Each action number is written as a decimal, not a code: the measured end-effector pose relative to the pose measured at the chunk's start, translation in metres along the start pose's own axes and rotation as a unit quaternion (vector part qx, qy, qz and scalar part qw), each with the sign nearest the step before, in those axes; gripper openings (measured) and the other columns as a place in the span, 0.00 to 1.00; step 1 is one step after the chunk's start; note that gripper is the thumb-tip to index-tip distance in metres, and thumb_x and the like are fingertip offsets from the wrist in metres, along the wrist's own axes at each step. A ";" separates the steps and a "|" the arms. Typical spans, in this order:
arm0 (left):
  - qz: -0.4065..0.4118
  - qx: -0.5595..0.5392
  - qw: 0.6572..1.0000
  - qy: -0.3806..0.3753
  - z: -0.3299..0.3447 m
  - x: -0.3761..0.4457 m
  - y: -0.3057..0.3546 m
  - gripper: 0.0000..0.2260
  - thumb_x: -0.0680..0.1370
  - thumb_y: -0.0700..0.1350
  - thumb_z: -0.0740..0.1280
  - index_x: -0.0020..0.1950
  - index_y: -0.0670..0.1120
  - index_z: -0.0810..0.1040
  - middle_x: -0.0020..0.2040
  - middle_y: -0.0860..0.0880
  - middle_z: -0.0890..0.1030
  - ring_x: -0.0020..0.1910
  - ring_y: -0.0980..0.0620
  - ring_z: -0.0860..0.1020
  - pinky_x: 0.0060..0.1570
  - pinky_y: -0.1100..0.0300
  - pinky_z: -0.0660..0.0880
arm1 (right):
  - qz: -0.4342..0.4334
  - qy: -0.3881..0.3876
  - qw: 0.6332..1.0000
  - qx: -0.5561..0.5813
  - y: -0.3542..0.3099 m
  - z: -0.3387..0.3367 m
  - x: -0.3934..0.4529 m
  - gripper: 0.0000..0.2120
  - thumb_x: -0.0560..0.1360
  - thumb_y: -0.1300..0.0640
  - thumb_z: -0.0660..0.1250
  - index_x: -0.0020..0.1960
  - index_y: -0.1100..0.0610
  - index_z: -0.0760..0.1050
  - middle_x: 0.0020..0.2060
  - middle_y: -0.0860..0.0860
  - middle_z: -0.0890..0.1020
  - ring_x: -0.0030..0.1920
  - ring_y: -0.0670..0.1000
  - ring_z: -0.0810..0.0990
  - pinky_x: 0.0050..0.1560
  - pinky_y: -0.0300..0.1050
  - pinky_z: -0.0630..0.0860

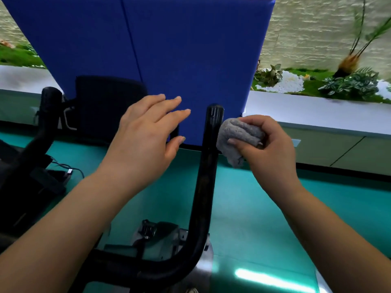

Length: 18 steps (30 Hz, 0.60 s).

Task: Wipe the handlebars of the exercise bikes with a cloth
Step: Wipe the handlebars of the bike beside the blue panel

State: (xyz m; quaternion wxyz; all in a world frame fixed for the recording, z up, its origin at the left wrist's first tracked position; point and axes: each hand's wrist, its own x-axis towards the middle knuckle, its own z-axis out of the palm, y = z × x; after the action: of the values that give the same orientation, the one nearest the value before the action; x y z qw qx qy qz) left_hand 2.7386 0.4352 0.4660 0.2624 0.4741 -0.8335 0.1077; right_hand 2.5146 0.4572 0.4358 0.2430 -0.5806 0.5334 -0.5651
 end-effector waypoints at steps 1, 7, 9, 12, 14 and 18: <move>0.003 -0.005 1.000 0.001 0.002 0.002 -0.002 0.21 0.74 0.49 0.66 0.67 0.48 0.75 0.68 0.48 0.74 0.68 0.44 0.68 0.68 0.44 0.64 | -0.020 0.008 1.000 -0.019 0.000 -0.002 0.005 0.16 0.68 0.64 0.74 0.52 0.51 0.77 0.49 0.49 0.80 0.50 0.43 0.79 0.53 0.37 0.76; 0.004 -0.029 0.999 0.013 0.015 0.005 0.002 0.18 0.74 0.47 0.71 0.63 0.47 0.78 0.65 0.48 0.76 0.66 0.44 0.70 0.68 0.42 0.63 | -0.022 0.011 0.999 -0.026 -0.001 -0.006 0.016 0.21 0.70 0.66 0.72 0.59 0.51 0.74 0.51 0.43 0.78 0.52 0.38 0.77 0.54 0.33 0.74; 0.007 -0.054 0.998 0.042 0.016 0.008 0.009 0.15 0.74 0.50 0.69 0.58 0.46 0.81 0.59 0.49 0.80 0.58 0.45 0.75 0.61 0.47 0.69 | 0.005 0.006 0.999 0.034 -0.003 -0.004 0.015 0.20 0.70 0.68 0.72 0.57 0.53 0.74 0.48 0.43 0.78 0.47 0.37 0.78 0.49 0.30 0.74; -0.049 -0.163 0.985 0.025 0.012 0.013 0.033 0.14 0.74 0.53 0.68 0.55 0.48 0.81 0.46 0.53 0.81 0.42 0.57 0.75 0.48 0.64 0.71 | 0.027 -0.014 0.995 0.098 -0.005 -0.001 0.011 0.17 0.69 0.68 0.72 0.51 0.51 0.74 0.46 0.47 0.80 0.45 0.41 0.79 0.46 0.34 0.76; -0.122 -0.254 0.959 -0.020 0.009 0.015 0.049 0.11 0.76 0.51 0.68 0.57 0.51 0.81 0.42 0.56 0.81 0.34 0.59 0.76 0.40 0.68 0.73 | 0.027 -0.022 0.991 0.130 -0.006 0.000 0.007 0.17 0.69 0.69 0.72 0.50 0.52 0.73 0.46 0.49 0.80 0.46 0.44 0.80 0.48 0.37 0.77; -0.238 -0.387 0.887 -0.084 0.007 0.020 0.060 0.13 0.79 0.47 0.62 0.62 0.49 0.78 0.42 0.53 0.83 0.34 0.59 0.82 0.39 0.61 0.80 | -0.004 -0.057 0.986 0.157 -0.006 0.002 -0.001 0.19 0.66 0.69 0.75 0.48 0.53 0.72 0.45 0.51 0.81 0.45 0.49 0.81 0.43 0.41 0.80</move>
State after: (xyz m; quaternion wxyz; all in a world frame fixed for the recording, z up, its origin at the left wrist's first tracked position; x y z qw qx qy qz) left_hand 2.6770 0.4497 0.4750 0.3718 0.5259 -0.6904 -0.3296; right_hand 2.5185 0.4595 0.4398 0.3587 -0.5685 0.4214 -0.6087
